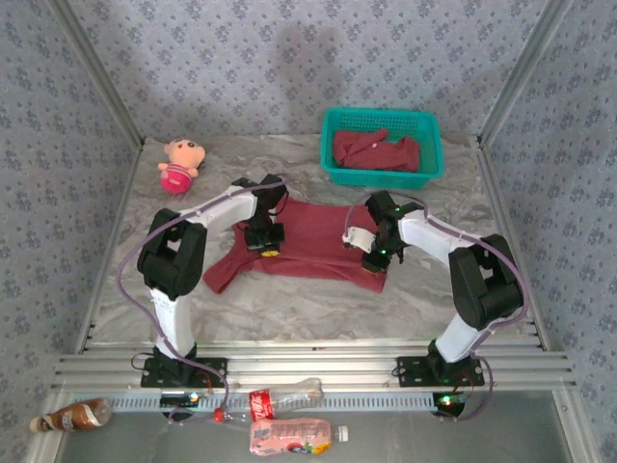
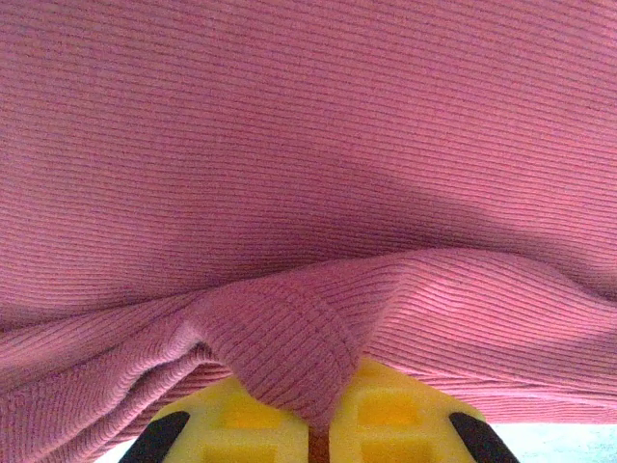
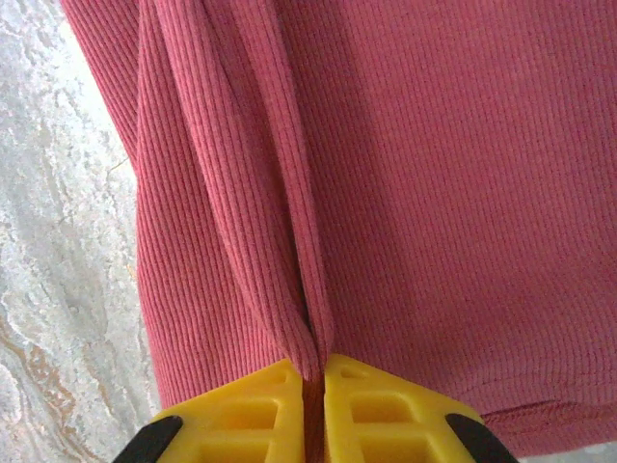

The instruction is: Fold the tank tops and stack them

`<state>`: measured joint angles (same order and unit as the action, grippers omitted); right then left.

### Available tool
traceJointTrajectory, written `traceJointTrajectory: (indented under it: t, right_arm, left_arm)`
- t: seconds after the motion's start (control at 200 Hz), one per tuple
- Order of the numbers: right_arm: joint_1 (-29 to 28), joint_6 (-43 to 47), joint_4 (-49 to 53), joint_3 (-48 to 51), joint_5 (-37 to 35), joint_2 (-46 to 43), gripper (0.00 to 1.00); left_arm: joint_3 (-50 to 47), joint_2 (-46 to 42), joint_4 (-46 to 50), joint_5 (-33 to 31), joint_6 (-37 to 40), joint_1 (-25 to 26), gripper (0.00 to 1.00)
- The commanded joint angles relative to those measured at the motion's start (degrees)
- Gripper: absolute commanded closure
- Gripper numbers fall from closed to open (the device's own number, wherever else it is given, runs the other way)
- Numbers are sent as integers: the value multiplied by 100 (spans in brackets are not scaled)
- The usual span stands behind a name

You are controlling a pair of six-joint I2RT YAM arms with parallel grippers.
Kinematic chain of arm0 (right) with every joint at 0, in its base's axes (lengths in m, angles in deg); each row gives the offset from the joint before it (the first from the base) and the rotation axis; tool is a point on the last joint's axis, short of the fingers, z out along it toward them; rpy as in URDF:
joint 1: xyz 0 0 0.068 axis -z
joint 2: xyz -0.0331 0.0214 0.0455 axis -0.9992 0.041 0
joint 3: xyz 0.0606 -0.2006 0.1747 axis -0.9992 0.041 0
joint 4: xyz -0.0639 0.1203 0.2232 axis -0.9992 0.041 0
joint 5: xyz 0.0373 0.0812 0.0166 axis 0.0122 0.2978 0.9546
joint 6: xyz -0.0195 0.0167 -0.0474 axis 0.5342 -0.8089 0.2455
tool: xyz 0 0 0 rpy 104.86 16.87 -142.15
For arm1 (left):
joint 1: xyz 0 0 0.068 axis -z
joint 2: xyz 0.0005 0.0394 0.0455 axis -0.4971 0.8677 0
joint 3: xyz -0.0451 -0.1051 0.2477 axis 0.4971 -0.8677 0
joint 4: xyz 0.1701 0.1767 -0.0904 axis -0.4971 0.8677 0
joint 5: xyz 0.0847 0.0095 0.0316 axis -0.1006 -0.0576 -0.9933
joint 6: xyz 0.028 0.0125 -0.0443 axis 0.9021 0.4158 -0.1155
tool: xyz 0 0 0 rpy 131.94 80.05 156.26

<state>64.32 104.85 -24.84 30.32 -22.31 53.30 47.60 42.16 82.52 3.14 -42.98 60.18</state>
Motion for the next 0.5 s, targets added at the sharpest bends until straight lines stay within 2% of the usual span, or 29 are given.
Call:
traceJointTrajectory:
  t: [0.0,0.195,0.29,0.405,0.495]
  right_arm:
    - [-21,42,110,-257,51,-179,90]
    - [-727,-300,976,269,200,-1287,91]
    - [-1131,-511,1284,672,166,-1731,92]
    - [-1523,-742,1315,1084,195,-1998,91]
    - [-1616,-879,1113,1257,132,-1931,91]
  left_arm:
    - [-148,-575,506,-12,-19,17,94]
    - [-1494,-1979,1001,178,-569,335,95]
    - [-2158,-2478,950,364,-912,517,95]
    - [-2592,-2683,809,493,-1120,673,94]
    - [-2682,-2450,551,541,-1014,638,94]
